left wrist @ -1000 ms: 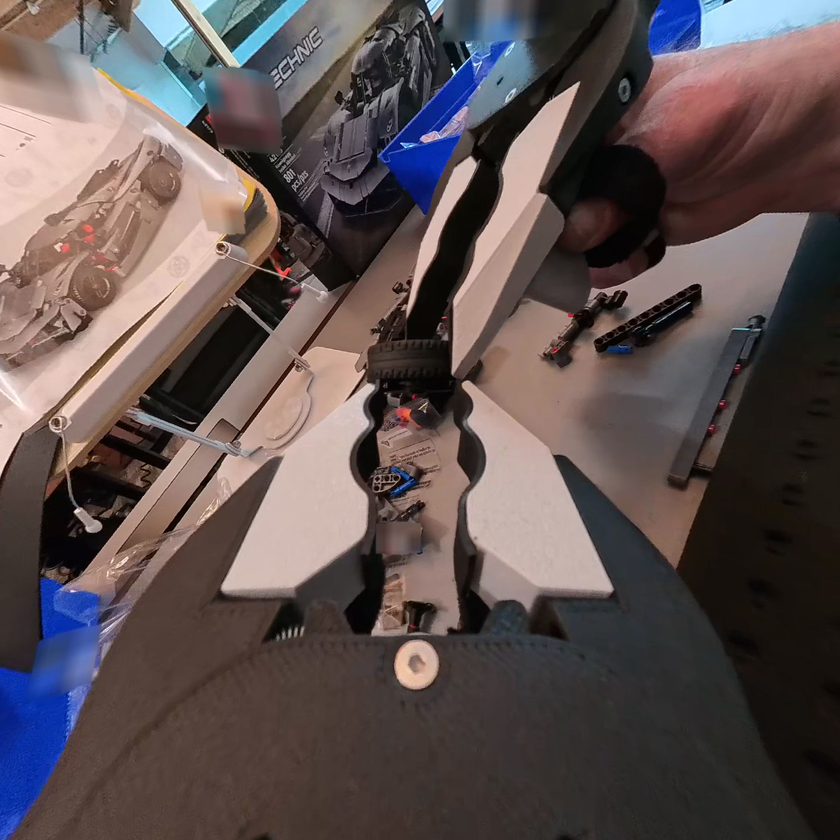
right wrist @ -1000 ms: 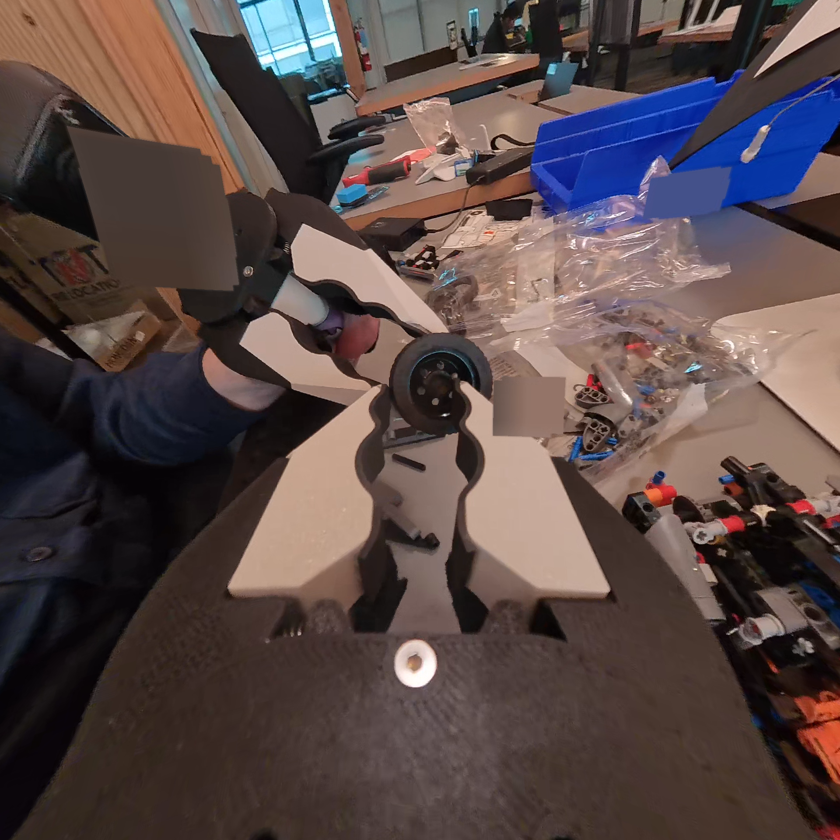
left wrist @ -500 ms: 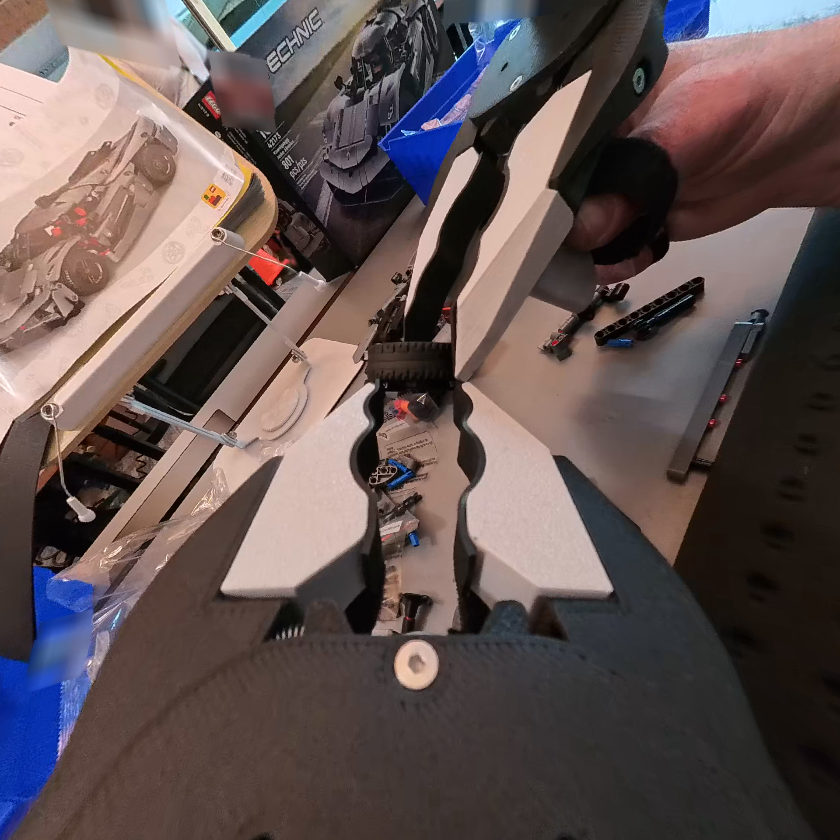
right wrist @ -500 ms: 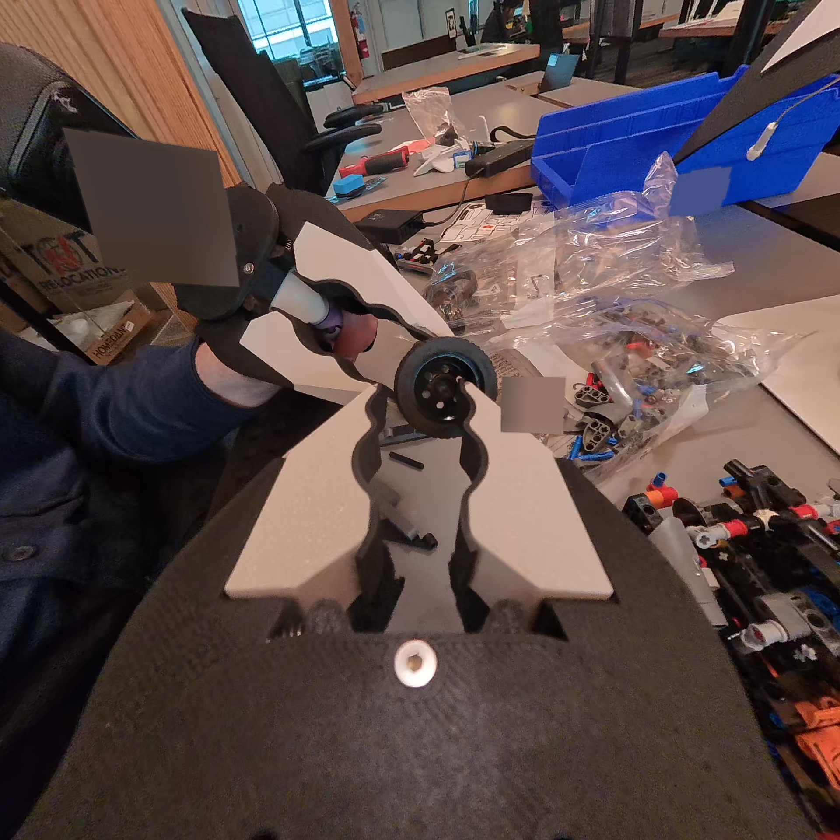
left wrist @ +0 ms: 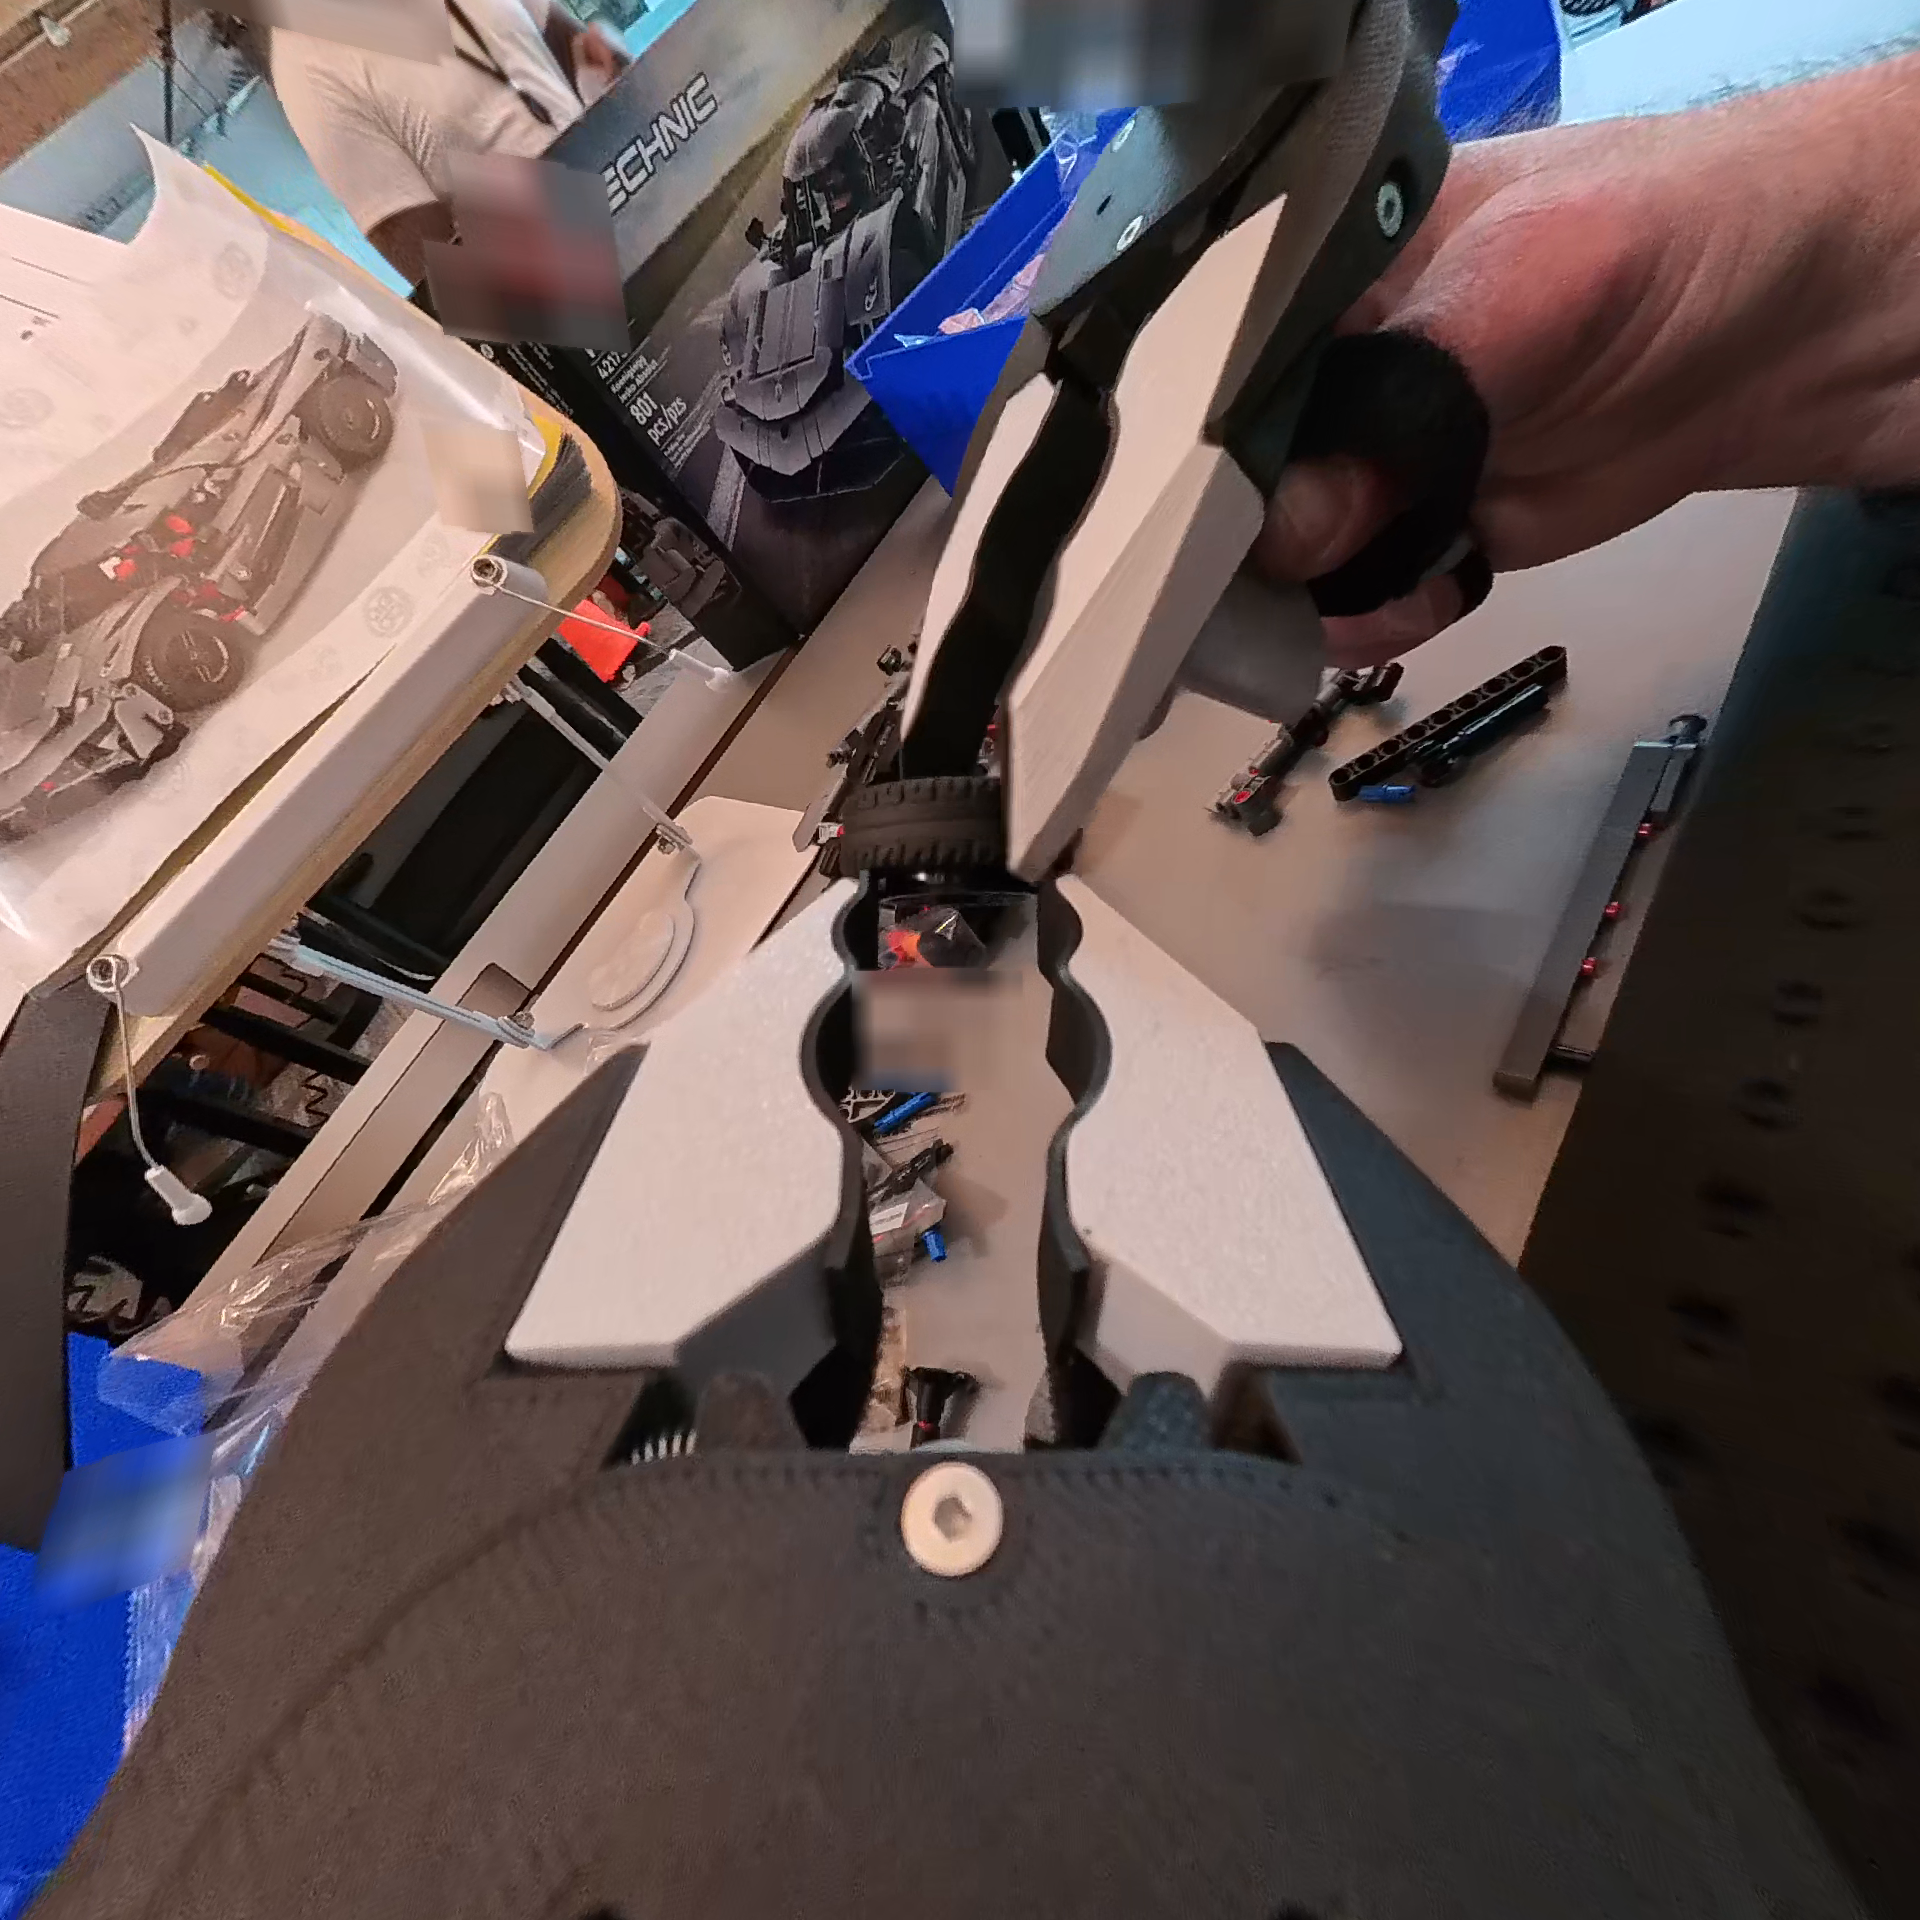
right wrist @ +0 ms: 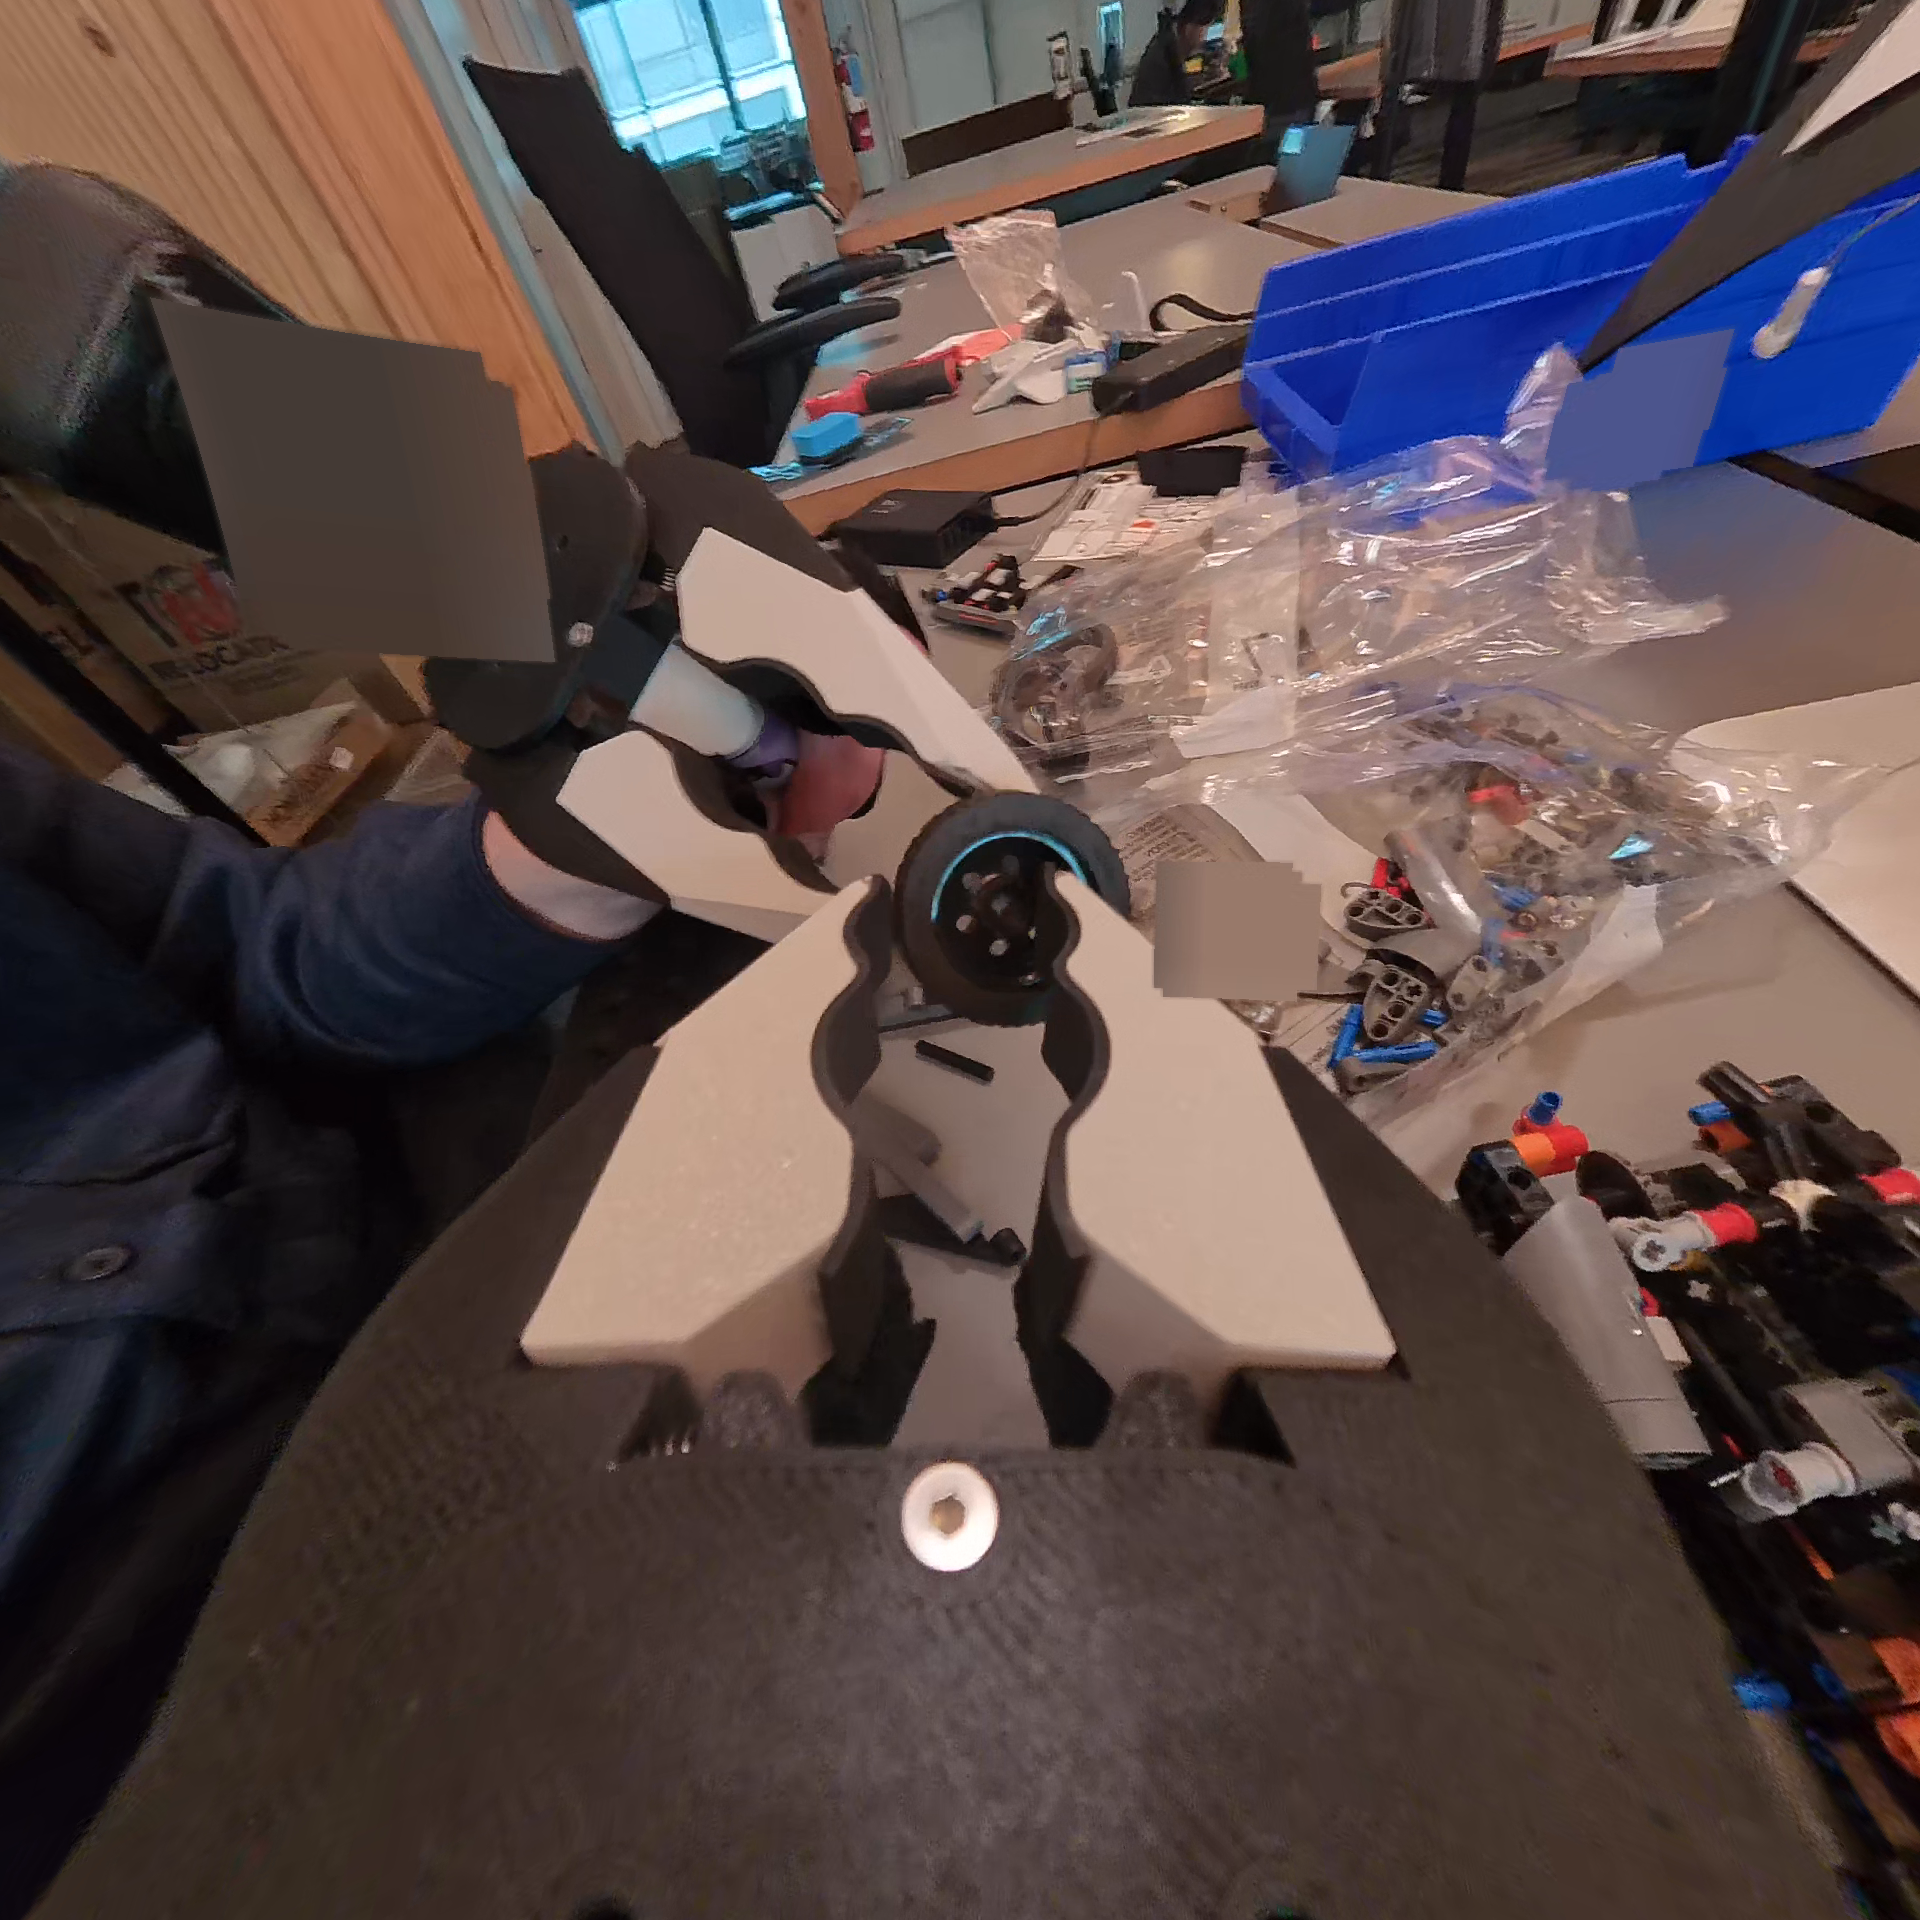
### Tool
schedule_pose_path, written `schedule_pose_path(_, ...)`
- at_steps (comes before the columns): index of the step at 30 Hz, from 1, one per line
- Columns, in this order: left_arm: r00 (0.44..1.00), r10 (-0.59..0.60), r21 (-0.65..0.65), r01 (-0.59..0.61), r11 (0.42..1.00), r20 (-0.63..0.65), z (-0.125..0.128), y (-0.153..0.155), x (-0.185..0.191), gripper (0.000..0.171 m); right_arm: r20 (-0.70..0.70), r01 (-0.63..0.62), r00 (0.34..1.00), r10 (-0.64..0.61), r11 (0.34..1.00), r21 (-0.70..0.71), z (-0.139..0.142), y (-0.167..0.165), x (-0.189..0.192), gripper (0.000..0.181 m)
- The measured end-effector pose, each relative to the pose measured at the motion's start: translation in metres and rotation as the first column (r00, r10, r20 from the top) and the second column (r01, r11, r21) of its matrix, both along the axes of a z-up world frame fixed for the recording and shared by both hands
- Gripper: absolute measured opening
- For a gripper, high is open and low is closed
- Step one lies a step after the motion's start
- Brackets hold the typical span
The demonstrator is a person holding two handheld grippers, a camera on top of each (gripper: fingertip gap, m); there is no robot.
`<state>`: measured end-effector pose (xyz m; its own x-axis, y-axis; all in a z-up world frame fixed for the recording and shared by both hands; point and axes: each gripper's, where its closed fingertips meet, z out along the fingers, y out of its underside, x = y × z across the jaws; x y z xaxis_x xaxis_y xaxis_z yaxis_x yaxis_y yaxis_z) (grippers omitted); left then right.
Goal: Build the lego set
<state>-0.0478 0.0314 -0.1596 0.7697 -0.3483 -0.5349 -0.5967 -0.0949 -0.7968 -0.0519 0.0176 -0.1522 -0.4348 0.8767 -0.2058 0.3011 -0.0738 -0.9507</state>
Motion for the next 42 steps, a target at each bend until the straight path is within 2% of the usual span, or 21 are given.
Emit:
schedule_pose_path(3,0.998,0.017,-0.029,-0.018,0.999,-0.062,-0.008,0.001,0.0,0.027,0.043,0.0,0.999,-0.002,0.999,0.04,-0.009,0.0,0.0,0.025)
schedule_pose_path(6,1.0,0.0,-0.009,0.0,1.0,-0.029,-0.003,-0.002,0.002,0.027,0.013,-0.012,1.0,0.012,1.0,0.024,-0.003,-0.003,0.002,0.025)
schedule_pose_path(11,0.997,0.014,-0.017,-0.015,1.0,-0.081,-0.008,-0.002,0.003,0.027,0.039,-0.022,0.999,0.02,0.999,0.038,-0.009,-0.003,0.003,0.025)
schedule_pose_path(15,0.994,0.041,0.04,-0.037,0.999,-0.102,-0.001,-0.003,0.003,0.027,-0.002,-0.005,1.0,0.006,0.999,0.052,-0.002,-0.004,0.003,0.025)
schedule_pose_path(21,0.994,0.069,0.085,-0.062,0.994,-0.089,0.007,-0.001,0.001,0.027,-0.032,-0.003,1.0,0.002,0.999,-0.039,0.006,-0.001,0.002,0.025)
schedule_pose_path(26,0.993,0.063,0.073,-0.056,0.996,-0.102,0.006,-0.001,0.003,0.027,-0.02,-0.013,1.0,0.013,1.0,-0.007,0.003,-0.003,0.003,0.025)
schedule_pose_path(31,0.983,0.066,0.004,-0.067,0.998,-0.173,-0.01,0.0,0.003,0.027,0.056,-0.002,0.998,-0.001,0.998,0.065,-0.015,-0.003,0.002,0.024)
schedule_pose_path(39,0.962,0.064,-0.032,-0.075,0.997,-0.264,-0.023,0.003,0.007,0.029,0.101,-0.008,0.995,-0.006,0.99,0.14,-0.026,-0.002,0.004,0.023)
schedule_pose_path(40,0.965,0.062,-0.015,-0.068,0.998,-0.256,-0.019,0.002,0.008,0.029,0.083,-0.019,0.997,0.008,0.991,0.132,-0.022,-0.005,0.006,0.022)
schedule_pose_path(41,0.972,0.044,0.002,-0.045,0.999,-0.231,-0.014,0.001,0.012,0.03,0.056,-0.106,0.993,0.102,0.99,0.091,-0.015,-0.021,0.01,0.022)
schedule_pose_path(42,0.983,-0.046,0.041,0.054,0.998,-0.177,-0.008,0.002,0.03,0.036,0.036,-0.187,0.982,0.185,0.979,0.081,-0.013,-0.041,0.01,0.009)
